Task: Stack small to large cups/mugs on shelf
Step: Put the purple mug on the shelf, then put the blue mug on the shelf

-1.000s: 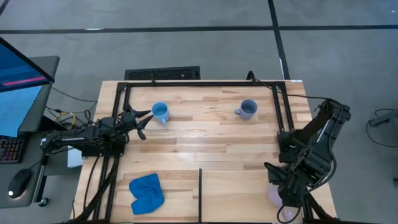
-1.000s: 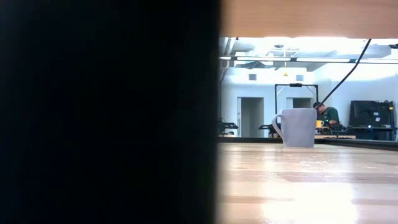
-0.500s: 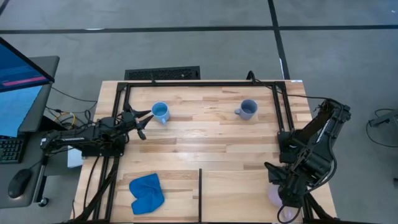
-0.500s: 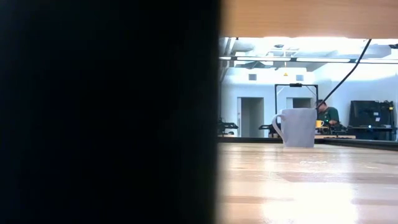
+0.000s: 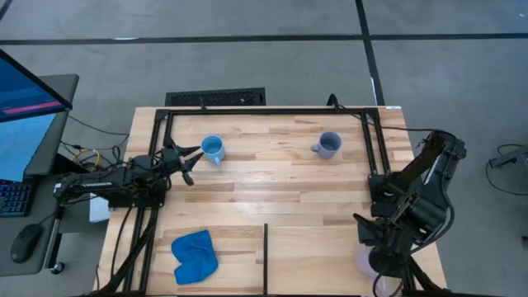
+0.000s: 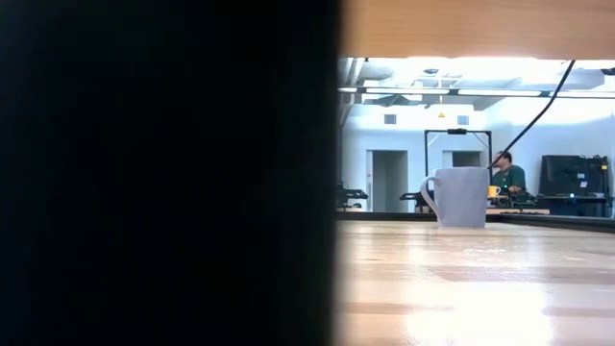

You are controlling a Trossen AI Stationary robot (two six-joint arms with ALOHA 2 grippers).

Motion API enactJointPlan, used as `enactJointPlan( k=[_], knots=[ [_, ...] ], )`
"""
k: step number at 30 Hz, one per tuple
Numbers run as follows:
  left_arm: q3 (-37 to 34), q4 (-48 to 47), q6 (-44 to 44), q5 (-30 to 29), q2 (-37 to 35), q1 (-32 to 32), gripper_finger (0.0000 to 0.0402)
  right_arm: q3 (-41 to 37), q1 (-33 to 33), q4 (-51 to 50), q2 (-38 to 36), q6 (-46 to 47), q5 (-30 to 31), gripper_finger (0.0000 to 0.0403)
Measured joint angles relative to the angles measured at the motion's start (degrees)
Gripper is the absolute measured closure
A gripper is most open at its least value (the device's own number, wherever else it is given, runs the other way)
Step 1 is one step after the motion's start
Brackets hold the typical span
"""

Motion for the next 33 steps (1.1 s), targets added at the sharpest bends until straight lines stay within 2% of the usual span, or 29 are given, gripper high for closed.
enactJointPlan(
  k=[11,23,33],
  knots=[
    [0.01,0.0,-0.2,0.02,0.0,0.0,0.0294,2.16,-0.09,-8.24,-0.02,1.3,0.53,0.0222],
    [0.0,0.0,0.14,0.01,0.0,0.0,0.0294,4.61,-0.83,-8.5,0.01,0.83,0.33,0.0222],
    [0.01,-0.01,-0.18,0.0,0.0,0.0,0.0294,4.91,-0.83,-8.5,0.03,3.96,0.33,0.0218]
  ],
)
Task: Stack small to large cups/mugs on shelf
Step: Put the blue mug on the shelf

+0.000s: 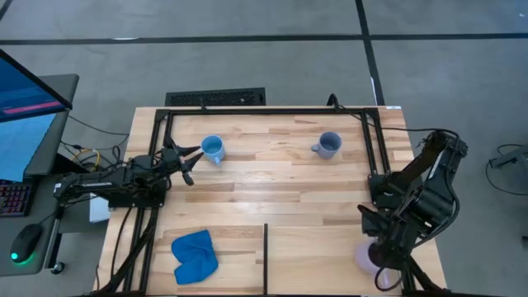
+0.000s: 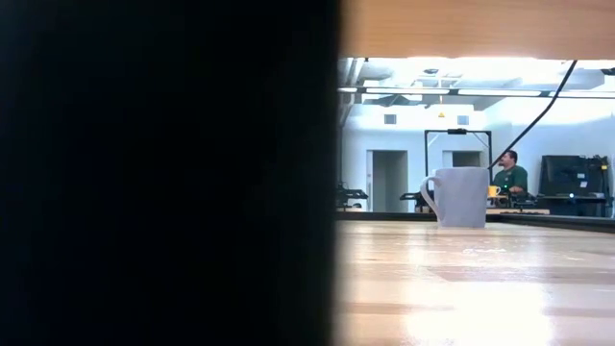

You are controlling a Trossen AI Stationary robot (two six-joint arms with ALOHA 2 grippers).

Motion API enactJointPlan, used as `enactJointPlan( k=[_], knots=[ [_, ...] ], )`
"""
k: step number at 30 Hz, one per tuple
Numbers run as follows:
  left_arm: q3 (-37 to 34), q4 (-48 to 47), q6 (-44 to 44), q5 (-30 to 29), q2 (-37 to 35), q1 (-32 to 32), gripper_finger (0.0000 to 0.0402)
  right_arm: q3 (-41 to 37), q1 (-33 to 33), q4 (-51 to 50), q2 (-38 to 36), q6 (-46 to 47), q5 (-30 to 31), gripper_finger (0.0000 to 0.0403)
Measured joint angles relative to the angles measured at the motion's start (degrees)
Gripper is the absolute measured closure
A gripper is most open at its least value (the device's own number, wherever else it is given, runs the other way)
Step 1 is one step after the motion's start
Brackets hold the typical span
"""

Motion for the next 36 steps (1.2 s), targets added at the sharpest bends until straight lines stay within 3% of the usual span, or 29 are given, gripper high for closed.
enactJointPlan(
  k=[36],
  knots=[
    [-0.01,0.01,0.16,0.01,0.0,0.0,0.0294,-0.04,0.98,0.0,0.0,21.86,-1.38,0.0221]
  ],
)
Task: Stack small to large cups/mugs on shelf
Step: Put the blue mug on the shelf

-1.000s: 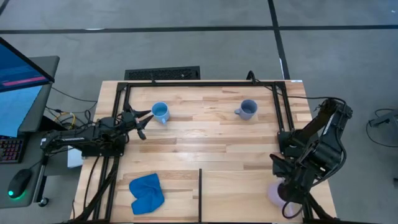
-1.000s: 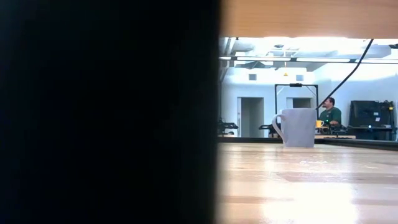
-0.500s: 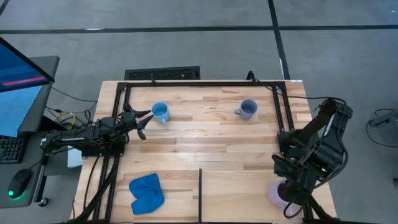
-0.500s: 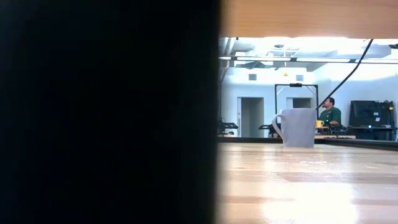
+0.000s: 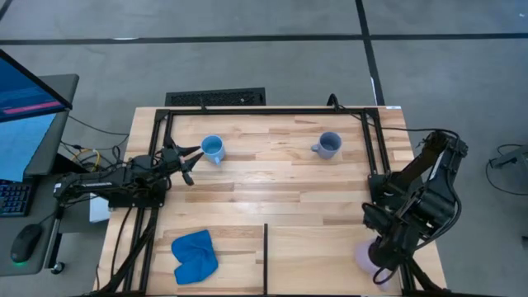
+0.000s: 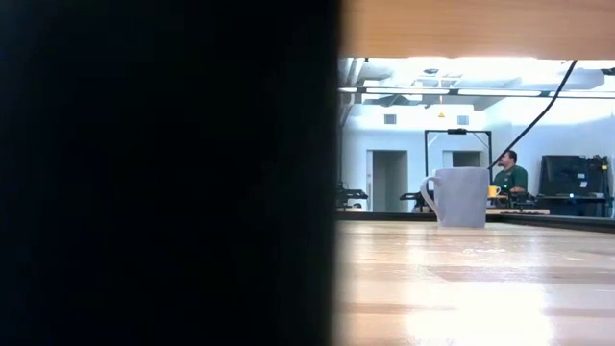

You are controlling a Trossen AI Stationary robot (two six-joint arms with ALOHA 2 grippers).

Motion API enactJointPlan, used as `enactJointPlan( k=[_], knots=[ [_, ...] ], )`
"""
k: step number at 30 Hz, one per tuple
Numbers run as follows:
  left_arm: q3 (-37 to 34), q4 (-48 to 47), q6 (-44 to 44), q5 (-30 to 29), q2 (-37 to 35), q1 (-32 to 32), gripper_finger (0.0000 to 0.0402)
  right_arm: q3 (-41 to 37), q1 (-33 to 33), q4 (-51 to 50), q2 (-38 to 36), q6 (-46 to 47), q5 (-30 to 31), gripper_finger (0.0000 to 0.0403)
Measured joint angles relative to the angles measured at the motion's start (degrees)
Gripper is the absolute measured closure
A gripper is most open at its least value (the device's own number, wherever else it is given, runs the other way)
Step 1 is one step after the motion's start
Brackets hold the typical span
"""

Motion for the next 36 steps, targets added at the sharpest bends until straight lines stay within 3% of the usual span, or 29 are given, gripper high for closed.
enactJointPlan(
  k=[22,36],
  knots=[
    [0.02,-0.01,0.15,0.01,0.0,0.0,0.0294,-1.77,-0.15,0.01,0.04,-5.17,-3.15,0.0221],
    [0.02,0.0,0.16,0.01,0.0,0.0,0.0294,0.33,-0.15,0.01,0.02,-5.8,-1.35,0.0221]
  ],
)
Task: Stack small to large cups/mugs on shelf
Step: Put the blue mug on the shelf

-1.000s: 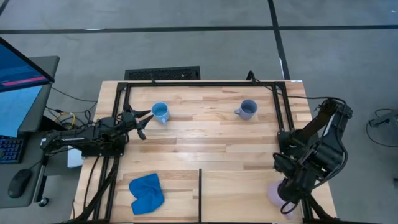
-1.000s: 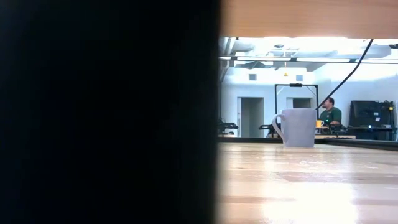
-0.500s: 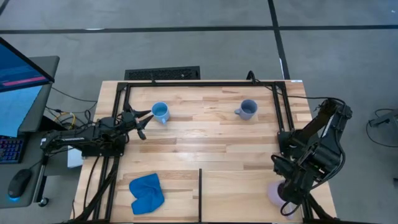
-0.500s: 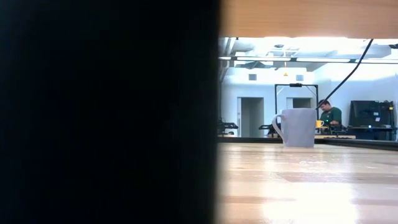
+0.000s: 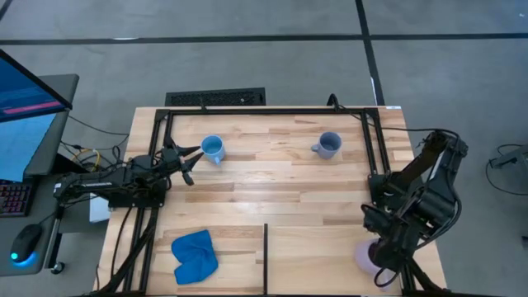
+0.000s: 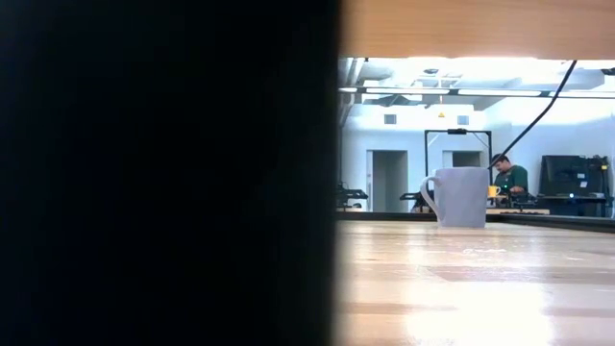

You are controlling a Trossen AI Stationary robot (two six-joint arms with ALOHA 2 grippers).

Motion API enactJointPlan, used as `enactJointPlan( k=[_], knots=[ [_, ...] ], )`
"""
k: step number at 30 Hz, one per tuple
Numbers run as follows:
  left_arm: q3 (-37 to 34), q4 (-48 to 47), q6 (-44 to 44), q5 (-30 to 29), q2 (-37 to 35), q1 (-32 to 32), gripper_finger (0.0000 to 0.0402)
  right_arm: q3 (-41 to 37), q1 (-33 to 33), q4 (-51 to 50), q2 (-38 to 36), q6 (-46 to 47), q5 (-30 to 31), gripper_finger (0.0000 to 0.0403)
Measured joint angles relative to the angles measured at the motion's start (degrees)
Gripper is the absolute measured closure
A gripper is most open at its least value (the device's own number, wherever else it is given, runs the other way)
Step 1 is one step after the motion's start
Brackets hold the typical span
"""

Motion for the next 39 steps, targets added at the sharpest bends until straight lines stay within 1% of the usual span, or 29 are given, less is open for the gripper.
enactJointPlan(
  k=[2,11,16,19,24,26,30,33,39],
  knots=[
    [-0.01,0.0,-0.01,0.0,0.0,0.0,0.0294,0.86,0.0,0.0,0.0,-0.03,0.91,0.0221],
    [-0.02,0.0,-0.34,0.0,0.0,0.0,0.0294,2.23,-1.17,0.01,-0.18,-3.37,1.5,0.0221],
    [-0.02,0.0,-0.05,0.0,0.0,0.0,0.0294,2.29,-2.91,0.01,-1.17,-7.87,3.45,0.0221],
    [-0.01,-0.01,-0.34,0.0,0.0,0.0,0.0294,2.29,-4.27,0.0,-2.21,-12.07,5.97,0.0221],
    [-0.02,0.0,-0.22,0.0,0.0,0.0,0.0294,2.29,-9.03,-0.01,-4.09,-22.75,12.31,0.0221],
    [-0.02,0.0,-0.33,-0.01,0.0,0.0,0.0294,2.29,-11.8,-0.01,-4.67,-26.73,13.66,0.0221],
    [-0.01,-0.02,0.0,0.0,0.0,0.0,0.0294,2.29,-17.09,-0.01,-5.07,-32.7,13.88,0.0221],
    [0.0,-0.01,-0.34,0.01,0.0,0.0,0.0294,2.29,-19.59,-0.01,-5.07,-36.21,13.87,0.0221],
    [0.01,0.0,-0.3,0.01,0.0,0.0,0.0294,2.29,-22.16,0.0,-5.05,-38.17,13.75,0.0221]
  ],
)
